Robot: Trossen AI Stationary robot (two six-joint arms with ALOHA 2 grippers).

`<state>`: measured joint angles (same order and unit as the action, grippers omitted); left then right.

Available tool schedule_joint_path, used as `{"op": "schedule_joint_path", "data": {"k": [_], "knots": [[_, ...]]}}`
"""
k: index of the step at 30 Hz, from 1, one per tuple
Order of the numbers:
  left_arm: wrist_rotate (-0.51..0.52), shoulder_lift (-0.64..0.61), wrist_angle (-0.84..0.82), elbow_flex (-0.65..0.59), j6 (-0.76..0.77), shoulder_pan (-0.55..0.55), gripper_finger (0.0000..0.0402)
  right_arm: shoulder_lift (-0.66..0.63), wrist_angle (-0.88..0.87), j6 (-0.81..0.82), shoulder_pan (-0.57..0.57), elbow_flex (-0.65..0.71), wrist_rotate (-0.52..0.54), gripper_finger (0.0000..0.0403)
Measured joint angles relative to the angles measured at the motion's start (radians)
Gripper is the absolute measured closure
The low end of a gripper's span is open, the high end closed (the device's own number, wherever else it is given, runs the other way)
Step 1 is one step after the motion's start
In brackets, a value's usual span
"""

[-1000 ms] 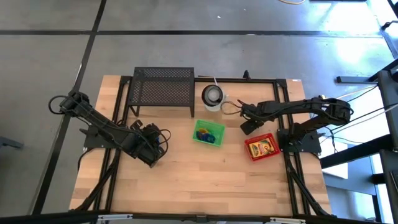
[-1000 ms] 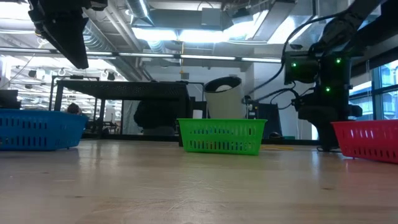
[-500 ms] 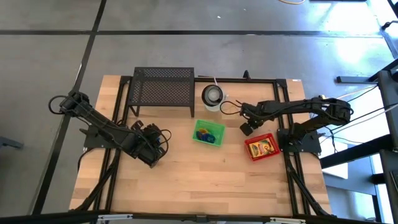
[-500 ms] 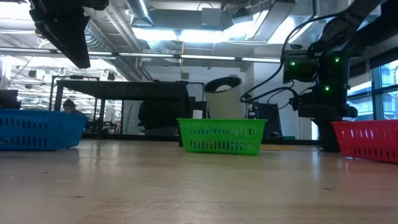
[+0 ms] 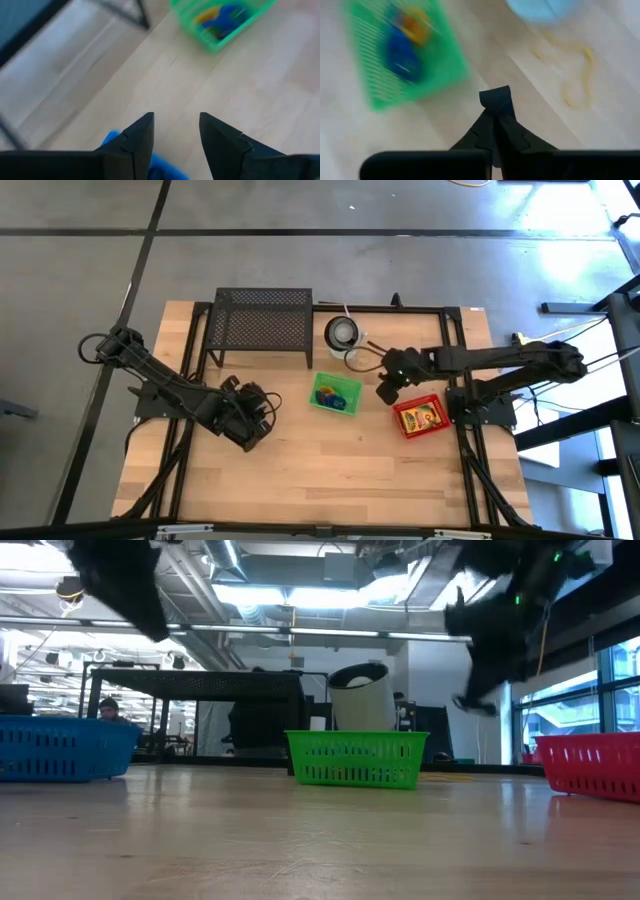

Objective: Pick & Place Office Desk Supplies
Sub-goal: Put the black rubber band into the blue bin

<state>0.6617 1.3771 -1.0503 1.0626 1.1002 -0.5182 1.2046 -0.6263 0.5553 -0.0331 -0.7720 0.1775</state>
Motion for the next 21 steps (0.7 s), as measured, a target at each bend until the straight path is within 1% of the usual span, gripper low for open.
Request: {"op": "schedule_joint_path", "data": {"k": [3, 6, 8, 11, 14, 16, 18, 21], "knots": [[0.059, 0.013, 0.138, 0.000, -0.139, 0.000, 0.0252, 0.001, 0.149, -0.014, 0.100, -0.003, 0.046, 0.0393], [0.113, 0.040, 0.312, 0.000, -0.320, 0.000, 0.0248, 0.021, 0.352, -0.065, 0.192, -0.003, 0.104, 0.0393], [0.130, 0.066, 0.447, 0.000, -0.444, 0.000, 0.0243, 0.040, 0.501, -0.122, 0.246, -0.003, 0.159, 0.0393], [0.128, 0.112, 0.640, 0.000, -0.605, 0.001, 0.0232, 0.078, 0.718, -0.218, 0.307, -0.004, 0.220, 0.0392], [0.127, 0.161, 0.822, 0.000, -0.747, 0.001, 0.0217, 0.137, 0.902, -0.323, 0.345, -0.004, 0.230, 0.0392], [0.129, 0.189, 0.930, 0.000, -0.840, 0.001, 0.0208, 0.182, 0.987, -0.406, 0.361, -0.004, 0.230, 0.0392], [0.131, 0.216, 1.049, 0.000, -0.908, 0.002, 0.0199, 0.228, 1.058, -0.464, 0.375, -0.004, 0.230, 0.0392], [0.132, 0.253, 1.172, 0.000, -0.978, 0.004, 0.0189, 0.295, 1.154, -0.571, 0.393, -0.004, 0.226, 0.0392]]}}
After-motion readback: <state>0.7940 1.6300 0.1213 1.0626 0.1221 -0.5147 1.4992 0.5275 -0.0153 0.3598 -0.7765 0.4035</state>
